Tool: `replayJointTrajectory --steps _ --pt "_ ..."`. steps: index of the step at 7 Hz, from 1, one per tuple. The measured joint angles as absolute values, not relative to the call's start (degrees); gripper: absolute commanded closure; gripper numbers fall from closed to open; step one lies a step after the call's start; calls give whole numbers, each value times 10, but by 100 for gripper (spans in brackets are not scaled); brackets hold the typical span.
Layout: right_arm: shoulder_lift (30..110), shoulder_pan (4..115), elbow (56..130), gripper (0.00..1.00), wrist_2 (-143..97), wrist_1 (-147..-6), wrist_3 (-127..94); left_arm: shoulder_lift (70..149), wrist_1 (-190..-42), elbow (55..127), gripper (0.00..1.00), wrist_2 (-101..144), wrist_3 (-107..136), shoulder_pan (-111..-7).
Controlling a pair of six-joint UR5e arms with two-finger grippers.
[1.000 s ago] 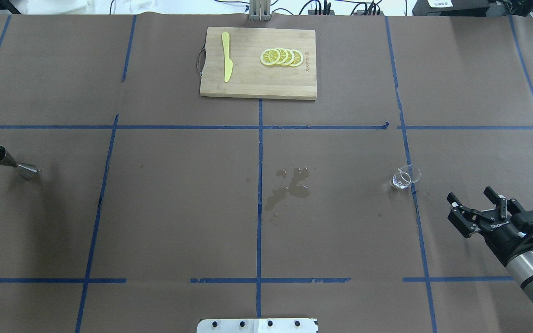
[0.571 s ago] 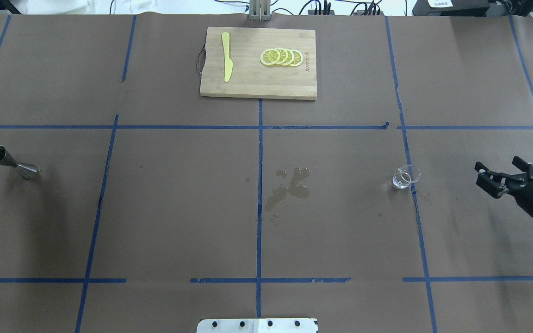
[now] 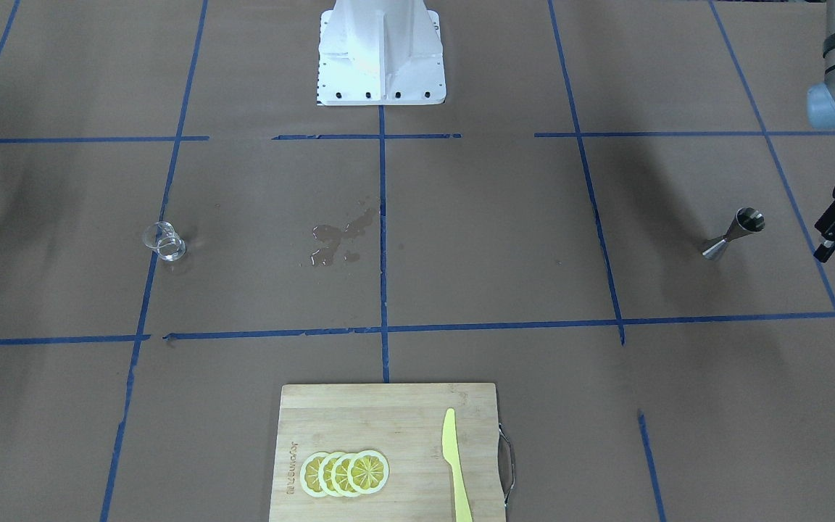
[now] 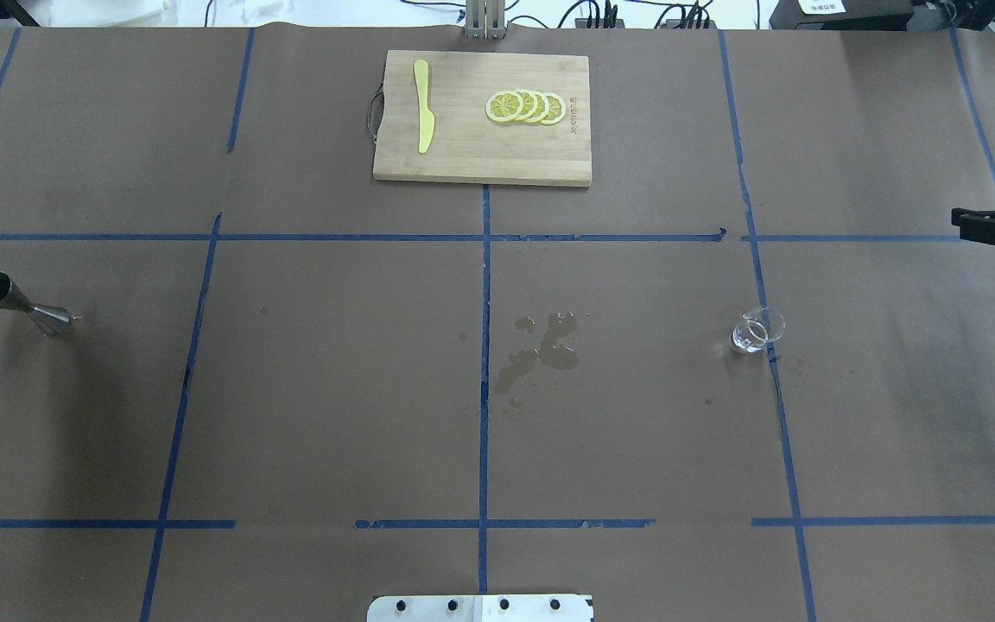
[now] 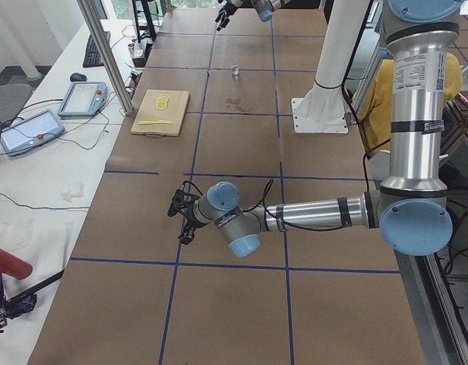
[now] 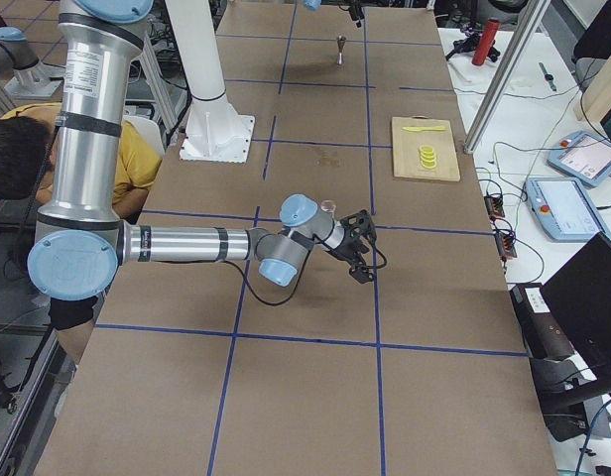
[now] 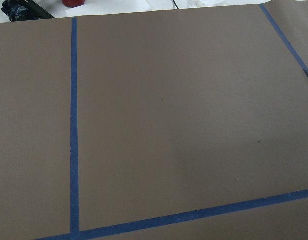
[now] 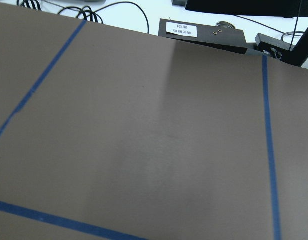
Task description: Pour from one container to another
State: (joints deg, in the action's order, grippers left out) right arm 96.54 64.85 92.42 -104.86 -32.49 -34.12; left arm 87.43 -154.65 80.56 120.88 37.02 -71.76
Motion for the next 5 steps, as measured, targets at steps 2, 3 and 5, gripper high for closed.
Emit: replayJointTrajectory --steps 2,3,5 --pt "912 749 911 0 -1148 -511 -125 904 -1413 808 0 1266 245 -774" --pt "888 785 908 0 -1192 -599 -61 923 -1317 812 0 1294 165 -806" --pt "864 835 903 0 -1280 -724 1 944 -1092 869 0 1317 73 -841"
